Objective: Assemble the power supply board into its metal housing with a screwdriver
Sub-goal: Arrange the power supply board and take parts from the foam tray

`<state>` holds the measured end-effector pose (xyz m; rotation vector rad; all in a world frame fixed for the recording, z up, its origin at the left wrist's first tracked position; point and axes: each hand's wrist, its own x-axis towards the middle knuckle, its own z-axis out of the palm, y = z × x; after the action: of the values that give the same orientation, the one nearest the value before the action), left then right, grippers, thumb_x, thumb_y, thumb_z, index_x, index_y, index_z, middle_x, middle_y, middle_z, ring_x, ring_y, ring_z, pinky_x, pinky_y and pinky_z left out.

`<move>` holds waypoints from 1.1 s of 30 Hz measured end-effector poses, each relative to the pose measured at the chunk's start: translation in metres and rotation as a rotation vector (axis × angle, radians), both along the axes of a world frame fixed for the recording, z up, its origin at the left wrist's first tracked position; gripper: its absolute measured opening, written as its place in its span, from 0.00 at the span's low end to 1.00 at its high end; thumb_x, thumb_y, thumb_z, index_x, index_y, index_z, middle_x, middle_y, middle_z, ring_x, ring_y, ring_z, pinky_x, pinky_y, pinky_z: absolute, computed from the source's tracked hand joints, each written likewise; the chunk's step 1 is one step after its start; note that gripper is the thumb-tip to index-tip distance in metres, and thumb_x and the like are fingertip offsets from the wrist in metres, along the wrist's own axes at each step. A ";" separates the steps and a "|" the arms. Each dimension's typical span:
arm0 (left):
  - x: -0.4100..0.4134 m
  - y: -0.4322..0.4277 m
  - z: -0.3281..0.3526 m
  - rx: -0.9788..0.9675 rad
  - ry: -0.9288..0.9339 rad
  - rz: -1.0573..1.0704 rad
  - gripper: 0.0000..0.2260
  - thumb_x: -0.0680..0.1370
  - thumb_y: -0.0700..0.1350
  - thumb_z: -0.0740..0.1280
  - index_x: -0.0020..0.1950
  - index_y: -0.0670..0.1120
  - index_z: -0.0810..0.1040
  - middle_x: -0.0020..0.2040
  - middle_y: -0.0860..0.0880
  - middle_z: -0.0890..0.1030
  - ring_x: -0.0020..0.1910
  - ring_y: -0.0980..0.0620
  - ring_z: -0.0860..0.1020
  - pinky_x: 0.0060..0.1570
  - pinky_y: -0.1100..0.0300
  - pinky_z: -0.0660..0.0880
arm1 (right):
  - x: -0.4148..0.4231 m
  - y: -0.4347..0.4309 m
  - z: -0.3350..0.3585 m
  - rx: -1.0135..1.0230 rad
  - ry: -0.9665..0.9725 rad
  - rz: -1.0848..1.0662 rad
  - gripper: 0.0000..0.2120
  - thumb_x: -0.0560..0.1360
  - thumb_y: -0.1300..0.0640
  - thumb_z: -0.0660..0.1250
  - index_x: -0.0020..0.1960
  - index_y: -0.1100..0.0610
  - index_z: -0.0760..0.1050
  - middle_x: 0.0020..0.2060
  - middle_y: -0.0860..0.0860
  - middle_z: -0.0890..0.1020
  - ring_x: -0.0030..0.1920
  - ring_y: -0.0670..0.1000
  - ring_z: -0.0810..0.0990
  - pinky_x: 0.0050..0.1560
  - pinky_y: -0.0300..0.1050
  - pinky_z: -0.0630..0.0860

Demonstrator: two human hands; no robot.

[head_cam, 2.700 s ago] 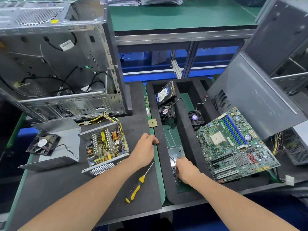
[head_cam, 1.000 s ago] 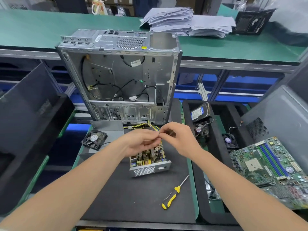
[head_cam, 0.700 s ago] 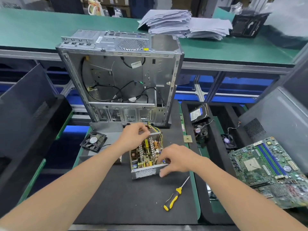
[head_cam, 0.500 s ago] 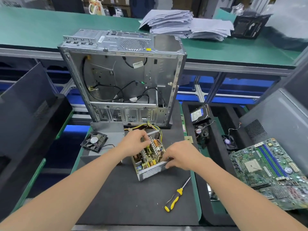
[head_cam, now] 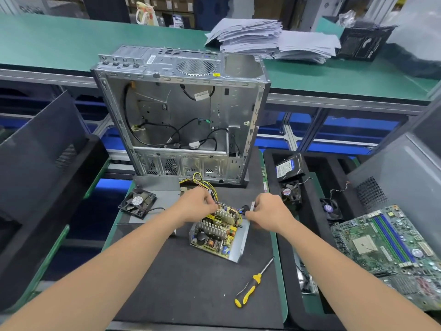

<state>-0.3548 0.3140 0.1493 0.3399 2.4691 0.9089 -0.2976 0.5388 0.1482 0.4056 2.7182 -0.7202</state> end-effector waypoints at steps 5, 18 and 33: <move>-0.001 -0.008 -0.003 0.099 -0.088 0.070 0.07 0.79 0.45 0.70 0.42 0.46 0.81 0.43 0.49 0.84 0.40 0.51 0.84 0.35 0.59 0.82 | -0.012 0.000 0.000 -0.064 0.085 -0.056 0.21 0.74 0.59 0.73 0.61 0.71 0.78 0.54 0.67 0.84 0.59 0.65 0.81 0.57 0.60 0.81; -0.019 0.006 -0.021 0.845 -0.477 0.495 0.06 0.83 0.48 0.68 0.57 0.49 0.81 0.68 0.47 0.78 0.75 0.44 0.68 0.77 0.47 0.62 | -0.012 0.013 -0.009 -0.267 0.075 -0.137 0.20 0.79 0.57 0.70 0.71 0.54 0.76 0.51 0.53 0.83 0.49 0.56 0.85 0.45 0.51 0.85; -0.002 -0.004 -0.014 0.403 0.113 -0.100 0.03 0.81 0.54 0.68 0.50 0.58 0.82 0.58 0.61 0.81 0.62 0.59 0.77 0.69 0.47 0.70 | -0.008 0.027 -0.024 -0.514 0.049 -0.270 0.18 0.77 0.63 0.72 0.66 0.58 0.78 0.50 0.61 0.82 0.45 0.57 0.85 0.41 0.58 0.87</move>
<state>-0.3568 0.3100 0.1348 0.6595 2.3292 1.3770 -0.3054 0.5656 0.1246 0.6332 2.4138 -1.4673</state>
